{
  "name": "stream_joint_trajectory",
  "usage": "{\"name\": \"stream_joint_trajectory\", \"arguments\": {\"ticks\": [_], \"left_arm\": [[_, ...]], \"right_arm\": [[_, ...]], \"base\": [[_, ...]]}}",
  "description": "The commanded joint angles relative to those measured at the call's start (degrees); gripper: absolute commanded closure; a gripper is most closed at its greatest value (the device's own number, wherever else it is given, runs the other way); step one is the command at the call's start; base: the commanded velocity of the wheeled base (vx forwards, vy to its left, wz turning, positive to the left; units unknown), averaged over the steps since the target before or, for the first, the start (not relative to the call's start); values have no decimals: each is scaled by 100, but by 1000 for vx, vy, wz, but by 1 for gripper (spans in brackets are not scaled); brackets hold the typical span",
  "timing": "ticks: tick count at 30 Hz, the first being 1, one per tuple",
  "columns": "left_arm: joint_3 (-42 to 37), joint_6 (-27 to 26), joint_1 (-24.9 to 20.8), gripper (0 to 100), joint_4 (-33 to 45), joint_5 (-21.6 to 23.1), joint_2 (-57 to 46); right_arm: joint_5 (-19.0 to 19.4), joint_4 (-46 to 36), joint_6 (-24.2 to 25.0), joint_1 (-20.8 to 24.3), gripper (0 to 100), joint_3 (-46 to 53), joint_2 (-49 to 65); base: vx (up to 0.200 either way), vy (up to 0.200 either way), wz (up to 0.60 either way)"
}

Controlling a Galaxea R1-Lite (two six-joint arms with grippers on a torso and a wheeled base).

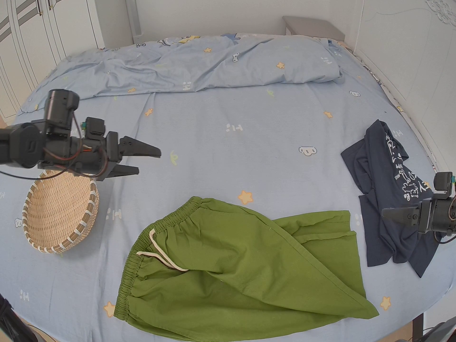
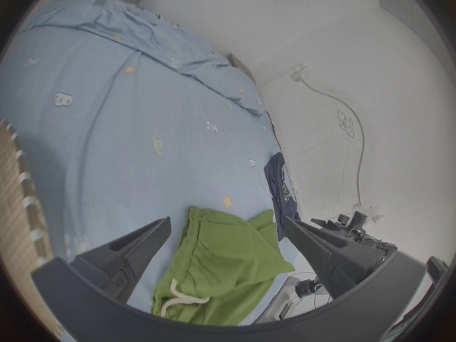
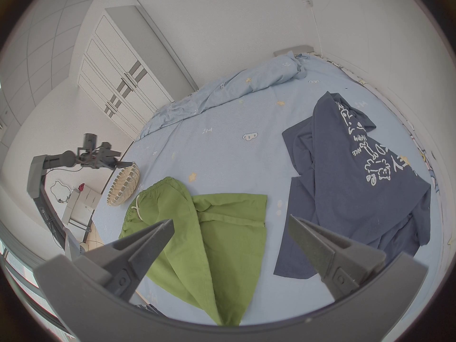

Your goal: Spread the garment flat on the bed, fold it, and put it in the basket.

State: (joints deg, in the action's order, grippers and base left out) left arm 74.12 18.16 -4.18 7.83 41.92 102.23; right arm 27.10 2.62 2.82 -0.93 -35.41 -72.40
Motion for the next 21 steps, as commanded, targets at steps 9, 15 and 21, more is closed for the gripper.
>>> {"name": "stream_joint_trajectory", "arguments": {"ticks": [9, 15, 21], "left_arm": [[1606, -15, -654, 0, 465, -176, 2328], [1667, -23, -786, 0, 448, -466, 2504], [1641, -23, -883, 0, 474, -466, 2547]], "right_arm": [[-56, -69, -9, 101, 0, -176, -20], [-56, -42, -9, 110, 0, -132, -20], [-47, -34, -9, 110, 0, -132, -20]], "base": [[0, 0, 0], [0, 0, 0], [0, 0, 0]]}}
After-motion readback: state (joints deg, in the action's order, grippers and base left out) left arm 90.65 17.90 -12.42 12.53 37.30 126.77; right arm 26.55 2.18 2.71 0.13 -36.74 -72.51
